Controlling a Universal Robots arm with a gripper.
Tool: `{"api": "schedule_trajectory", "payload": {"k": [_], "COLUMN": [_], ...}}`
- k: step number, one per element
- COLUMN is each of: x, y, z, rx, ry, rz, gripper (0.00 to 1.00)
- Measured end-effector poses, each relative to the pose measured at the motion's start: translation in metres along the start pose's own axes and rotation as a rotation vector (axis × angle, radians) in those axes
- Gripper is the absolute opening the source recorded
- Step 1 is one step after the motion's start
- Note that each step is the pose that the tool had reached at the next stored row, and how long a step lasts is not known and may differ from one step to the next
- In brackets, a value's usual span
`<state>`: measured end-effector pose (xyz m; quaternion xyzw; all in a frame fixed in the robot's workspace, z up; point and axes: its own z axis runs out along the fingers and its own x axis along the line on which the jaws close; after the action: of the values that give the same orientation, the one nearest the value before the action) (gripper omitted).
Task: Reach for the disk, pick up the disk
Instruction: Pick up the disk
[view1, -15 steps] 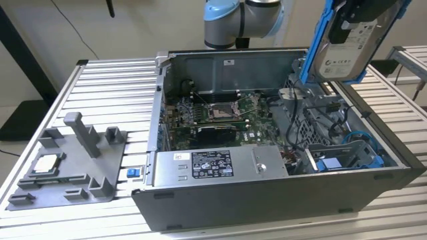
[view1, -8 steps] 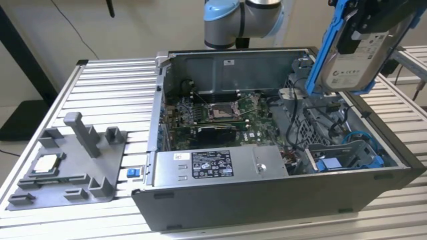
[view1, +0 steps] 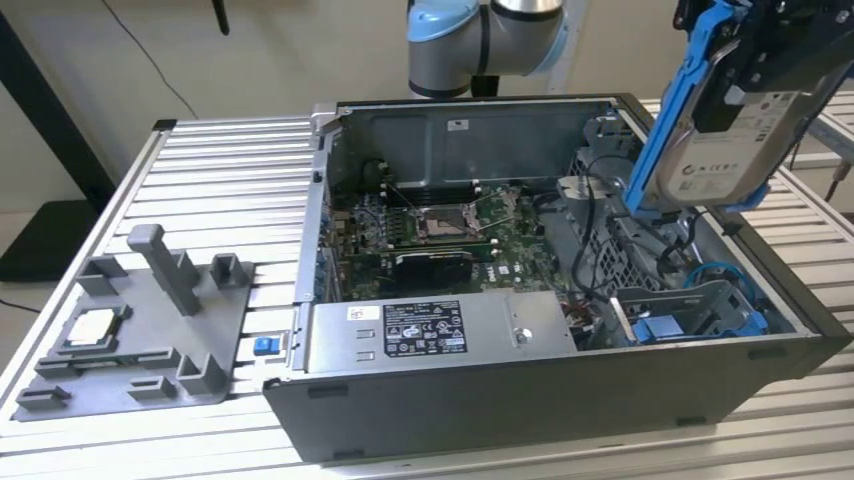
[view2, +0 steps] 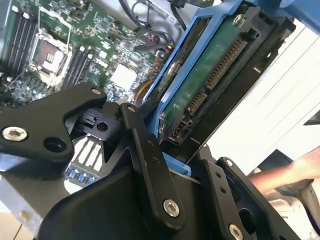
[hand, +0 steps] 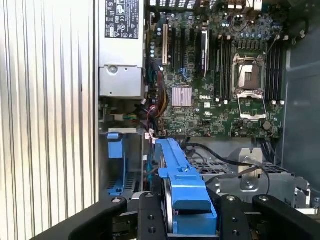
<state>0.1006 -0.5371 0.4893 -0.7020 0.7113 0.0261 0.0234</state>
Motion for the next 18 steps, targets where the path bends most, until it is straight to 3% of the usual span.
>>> {"api": "schedule_trajectory", "payload": {"k": [5, 13, 18], "x": [0.0138, 0.0296, 0.0319], "y": [-0.0002, -0.0002, 0.0003], "z": [0.0014, 0.0076, 0.0162], "rx": [0.0000, 0.0000, 0.0000], "ry": [0.0002, 0.0001, 0.0004], "rz": [0.000, 0.000, 0.000], "gripper": [0.00, 0.00, 0.00]}}
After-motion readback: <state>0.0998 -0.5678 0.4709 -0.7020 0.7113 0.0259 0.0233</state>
